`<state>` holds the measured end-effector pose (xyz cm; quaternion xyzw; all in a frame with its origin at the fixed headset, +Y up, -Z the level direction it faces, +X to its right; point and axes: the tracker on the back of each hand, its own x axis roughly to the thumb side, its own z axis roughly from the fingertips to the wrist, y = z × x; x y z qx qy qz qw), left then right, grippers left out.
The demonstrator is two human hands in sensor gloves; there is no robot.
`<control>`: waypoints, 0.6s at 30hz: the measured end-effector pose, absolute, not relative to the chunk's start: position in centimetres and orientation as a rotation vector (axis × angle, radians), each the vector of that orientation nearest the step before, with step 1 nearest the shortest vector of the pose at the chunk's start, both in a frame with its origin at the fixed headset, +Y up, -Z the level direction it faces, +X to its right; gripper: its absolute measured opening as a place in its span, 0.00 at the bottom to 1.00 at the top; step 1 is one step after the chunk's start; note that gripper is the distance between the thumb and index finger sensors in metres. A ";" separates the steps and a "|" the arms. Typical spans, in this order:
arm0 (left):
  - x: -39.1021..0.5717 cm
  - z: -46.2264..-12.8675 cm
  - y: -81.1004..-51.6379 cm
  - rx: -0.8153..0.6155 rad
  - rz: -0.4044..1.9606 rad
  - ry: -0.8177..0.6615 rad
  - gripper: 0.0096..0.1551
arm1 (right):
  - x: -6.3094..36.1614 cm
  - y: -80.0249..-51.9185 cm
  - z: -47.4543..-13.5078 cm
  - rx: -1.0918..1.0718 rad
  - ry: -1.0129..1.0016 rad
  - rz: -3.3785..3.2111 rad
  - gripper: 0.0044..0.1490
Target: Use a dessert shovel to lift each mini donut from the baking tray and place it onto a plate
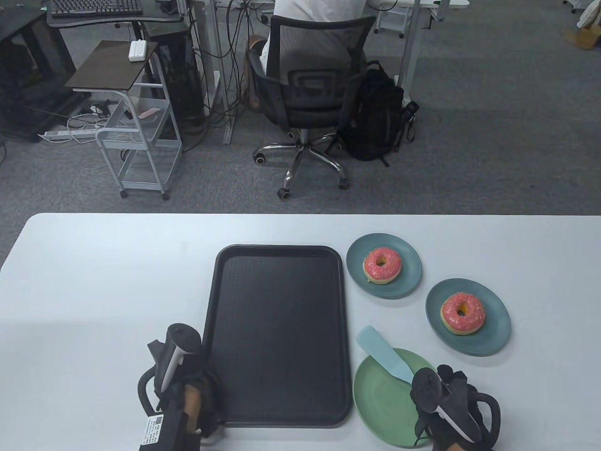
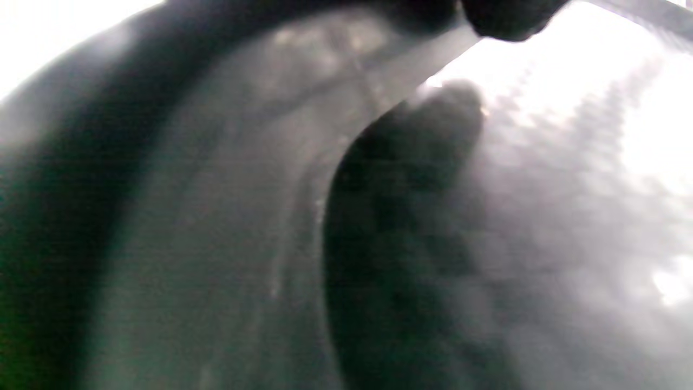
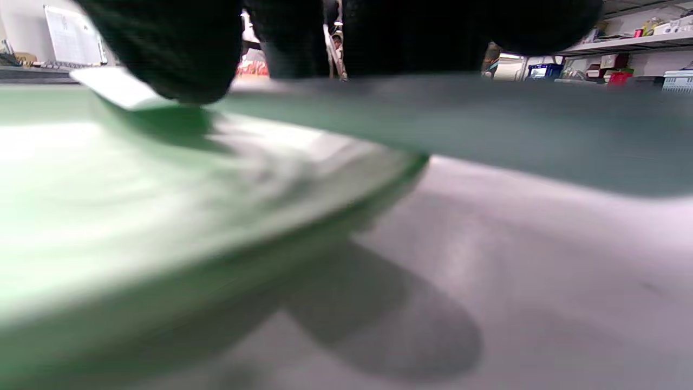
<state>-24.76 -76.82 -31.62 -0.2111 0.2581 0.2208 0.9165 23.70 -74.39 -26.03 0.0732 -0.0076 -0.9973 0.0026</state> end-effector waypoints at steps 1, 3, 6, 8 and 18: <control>-24.8 -31.5 -76.5 -0.412 0.472 0.546 0.40 | 23.7 -74.0 -26.1 0.242 -0.012 -3.141 0.40; -24.8 -31.2 -75.6 -0.323 0.459 0.552 0.42 | 23.5 -73.0 -26.2 0.259 0.023 -3.168 0.42; -24.2 -31.0 -74.3 -0.235 0.433 0.513 0.46 | 22.6 -71.5 -26.7 0.223 0.094 -3.184 0.44; -23.4 -30.9 -73.7 -0.198 0.427 0.471 0.48 | 21.5 -70.7 -27.1 0.178 0.127 -3.184 0.44; -18.8 -30.1 -71.8 -0.111 0.325 0.255 0.53 | 15.4 -68.7 -28.8 -0.022 0.265 -3.252 0.49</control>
